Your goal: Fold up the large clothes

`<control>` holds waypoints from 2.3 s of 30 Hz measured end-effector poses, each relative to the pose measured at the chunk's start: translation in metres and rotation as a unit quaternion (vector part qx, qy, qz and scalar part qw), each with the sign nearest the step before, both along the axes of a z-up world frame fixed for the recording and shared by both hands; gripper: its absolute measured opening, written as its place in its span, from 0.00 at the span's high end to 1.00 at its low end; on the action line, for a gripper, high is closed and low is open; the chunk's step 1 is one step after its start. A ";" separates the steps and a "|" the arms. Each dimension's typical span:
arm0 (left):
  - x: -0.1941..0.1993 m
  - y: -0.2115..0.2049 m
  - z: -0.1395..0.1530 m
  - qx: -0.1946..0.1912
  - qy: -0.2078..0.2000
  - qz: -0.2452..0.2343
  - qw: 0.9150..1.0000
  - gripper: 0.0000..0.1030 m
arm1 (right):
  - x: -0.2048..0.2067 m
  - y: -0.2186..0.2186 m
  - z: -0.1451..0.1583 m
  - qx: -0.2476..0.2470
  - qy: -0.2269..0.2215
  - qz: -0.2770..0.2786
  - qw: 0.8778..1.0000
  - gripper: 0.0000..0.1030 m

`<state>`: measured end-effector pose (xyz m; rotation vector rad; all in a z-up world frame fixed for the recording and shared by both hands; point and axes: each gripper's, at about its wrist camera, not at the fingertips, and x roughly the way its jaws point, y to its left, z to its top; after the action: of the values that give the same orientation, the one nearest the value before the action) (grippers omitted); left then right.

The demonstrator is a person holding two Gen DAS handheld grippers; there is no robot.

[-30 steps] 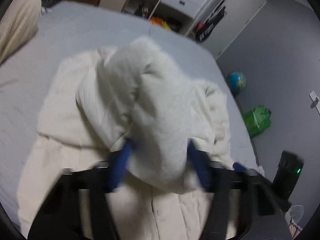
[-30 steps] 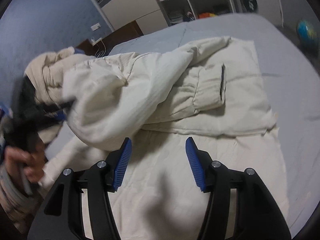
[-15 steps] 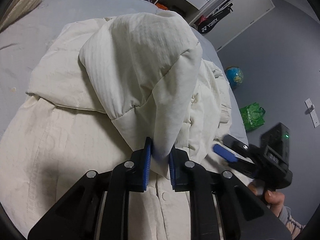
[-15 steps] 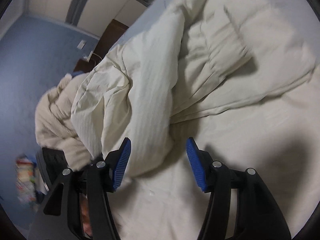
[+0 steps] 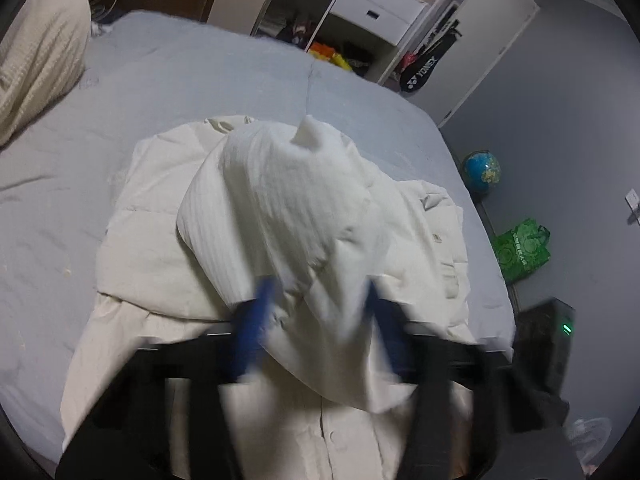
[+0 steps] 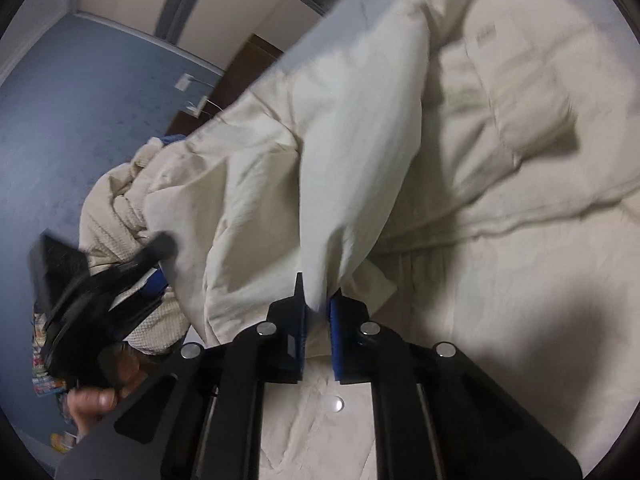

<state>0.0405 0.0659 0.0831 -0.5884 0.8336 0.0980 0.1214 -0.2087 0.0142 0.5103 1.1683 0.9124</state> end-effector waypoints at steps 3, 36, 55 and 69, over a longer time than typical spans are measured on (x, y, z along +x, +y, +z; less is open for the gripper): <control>-0.001 0.000 0.000 -0.021 -0.012 0.000 1.000 0.83 | 0.002 -0.012 0.023 0.015 -0.034 -0.008 0.999 0.95; -0.006 -0.013 -0.025 -0.032 -0.001 -0.040 0.999 0.86 | 0.001 0.022 0.012 -0.059 -0.023 0.067 0.996 0.88; -0.030 -0.011 -0.096 -0.071 0.078 -0.022 0.994 0.87 | -0.054 0.009 -0.001 -0.121 -0.125 0.122 0.977 0.94; -0.045 -0.003 -0.108 -0.112 0.050 -0.016 0.992 0.87 | 0.026 0.009 0.036 -0.041 -0.045 0.012 0.998 0.65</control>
<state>-0.0041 0.0633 -0.0253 -0.7852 0.9584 0.0033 0.1474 -0.1994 0.0498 0.3859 1.1266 0.8944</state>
